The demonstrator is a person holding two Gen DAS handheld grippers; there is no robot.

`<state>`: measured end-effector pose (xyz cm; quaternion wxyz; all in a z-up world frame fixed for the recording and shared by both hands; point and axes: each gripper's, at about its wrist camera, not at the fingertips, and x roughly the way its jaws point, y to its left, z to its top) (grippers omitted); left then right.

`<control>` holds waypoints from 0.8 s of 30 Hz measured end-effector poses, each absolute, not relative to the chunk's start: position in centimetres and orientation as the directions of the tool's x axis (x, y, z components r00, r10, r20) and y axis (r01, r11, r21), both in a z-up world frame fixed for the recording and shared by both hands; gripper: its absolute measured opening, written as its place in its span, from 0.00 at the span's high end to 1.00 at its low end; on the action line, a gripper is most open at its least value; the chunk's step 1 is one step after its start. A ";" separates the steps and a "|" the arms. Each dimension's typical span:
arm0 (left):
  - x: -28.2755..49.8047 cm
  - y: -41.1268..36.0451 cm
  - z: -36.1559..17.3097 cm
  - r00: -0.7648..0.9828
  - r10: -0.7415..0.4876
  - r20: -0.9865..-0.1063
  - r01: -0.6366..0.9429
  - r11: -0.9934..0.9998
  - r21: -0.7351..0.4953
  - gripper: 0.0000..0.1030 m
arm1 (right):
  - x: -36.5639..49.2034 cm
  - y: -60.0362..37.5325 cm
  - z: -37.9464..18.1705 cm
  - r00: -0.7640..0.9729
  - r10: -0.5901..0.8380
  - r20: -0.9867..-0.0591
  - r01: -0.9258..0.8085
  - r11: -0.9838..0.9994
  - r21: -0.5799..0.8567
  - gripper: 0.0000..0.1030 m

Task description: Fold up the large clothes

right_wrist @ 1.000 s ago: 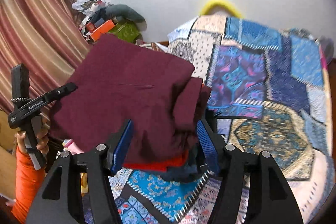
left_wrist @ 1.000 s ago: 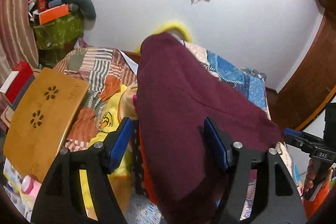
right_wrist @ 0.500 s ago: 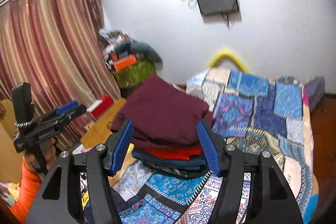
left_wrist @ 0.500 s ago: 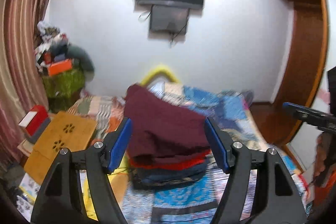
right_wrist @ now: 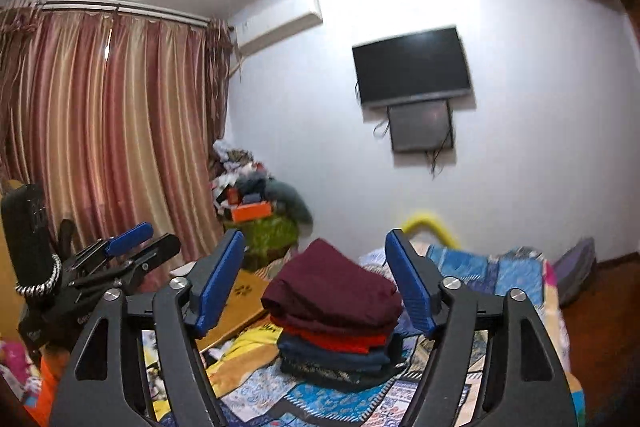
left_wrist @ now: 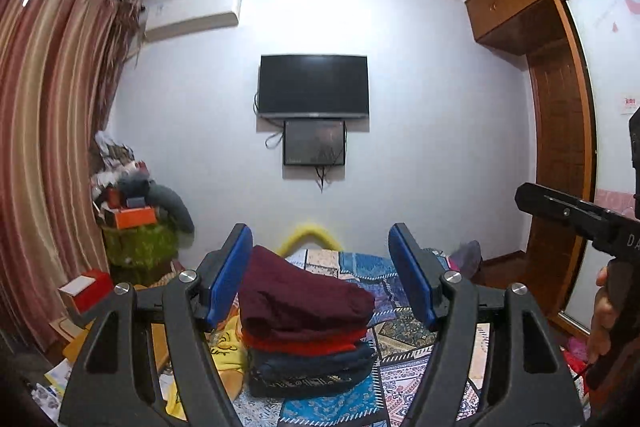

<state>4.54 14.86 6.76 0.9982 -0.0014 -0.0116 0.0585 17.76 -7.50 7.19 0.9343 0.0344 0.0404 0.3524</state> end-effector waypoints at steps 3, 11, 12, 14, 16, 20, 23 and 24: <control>3.2 14.2 6.2 0.988 0.148 0.052 -0.148 0.989 -0.007 0.24 | 17.2 -7.1 6.6 0.781 0.623 -0.033 -0.620 0.781 0.067 0.20; 1.6 14.7 4.6 0.987 0.160 0.032 -0.157 0.984 -0.079 0.05 | 16.2 -7.0 5.9 0.839 0.544 -0.019 -0.543 0.839 0.040 0.00; 1.5 14.7 4.5 0.986 0.162 0.031 -0.159 0.984 -0.082 0.04 | 16.5 -6.8 6.0 0.842 0.538 -0.028 -0.537 0.843 0.036 0.00; 1.2 14.5 4.4 0.986 0.161 0.028 -0.158 0.984 -0.087 0.03 | 16.1 -7.0 5.8 0.843 0.536 -0.040 -0.535 0.844 0.035 0.00; 1.1 14.2 4.2 0.987 0.159 0.024 -0.156 0.984 -0.089 0.03 | 16.3 -7.1 5.8 0.840 0.540 -0.052 -0.538 0.841 0.045 0.00; 1.0 13.5 3.8 0.987 0.162 0.014 -0.161 0.984 -0.077 0.02 | 16.2 -7.8 5.1 0.838 0.542 -0.062 -0.540 0.840 0.054 0.00; 1.0 13.5 3.6 0.987 0.162 0.010 -0.161 0.984 -0.071 0.01 | 15.9 -7.7 4.9 0.835 0.546 -0.070 -0.543 0.838 0.052 0.00; 1.1 13.4 3.5 0.987 0.161 0.009 -0.160 0.985 -0.071 0.01 | 16.0 -7.8 5.1 0.834 0.547 -0.073 -0.544 0.837 0.052 0.00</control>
